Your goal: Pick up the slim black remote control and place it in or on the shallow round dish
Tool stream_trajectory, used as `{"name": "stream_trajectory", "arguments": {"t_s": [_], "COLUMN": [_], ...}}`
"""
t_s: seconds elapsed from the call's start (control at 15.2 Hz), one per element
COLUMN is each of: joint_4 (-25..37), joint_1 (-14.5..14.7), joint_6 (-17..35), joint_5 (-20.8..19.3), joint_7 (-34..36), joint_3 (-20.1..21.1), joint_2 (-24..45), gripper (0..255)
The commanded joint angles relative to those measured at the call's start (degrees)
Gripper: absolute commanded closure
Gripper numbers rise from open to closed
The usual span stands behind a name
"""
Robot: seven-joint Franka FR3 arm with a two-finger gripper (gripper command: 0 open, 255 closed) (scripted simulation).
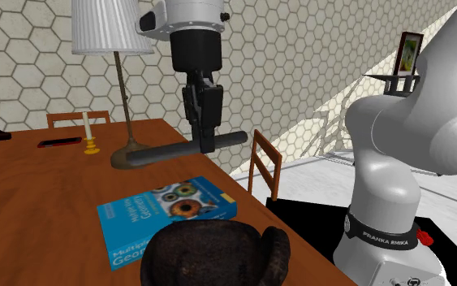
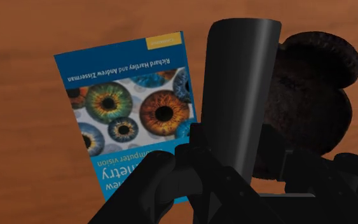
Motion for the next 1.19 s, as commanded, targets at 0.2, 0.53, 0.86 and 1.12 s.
{"name": "stream_trajectory", "arguments": {"t_s": [0.2, 0.53, 0.86, 1.12], "joint_4": [-1.37, -1.88, -5.03, -7.36], "joint_1": [3.49, 5.93, 6.07, 6.18], "joint_6": [0.32, 1.67, 5.84, 9.30], "joint_5": [3.72, 6.39, 6.85, 7.23], "joint_7": [7.07, 11.94, 11.61, 11.34], "joint_3": [5.76, 9.98, 10.47, 10.88], "joint_2": [-1.75, -1.54, -0.51, 0.63], "gripper": [255, 255, 255, 255]}}
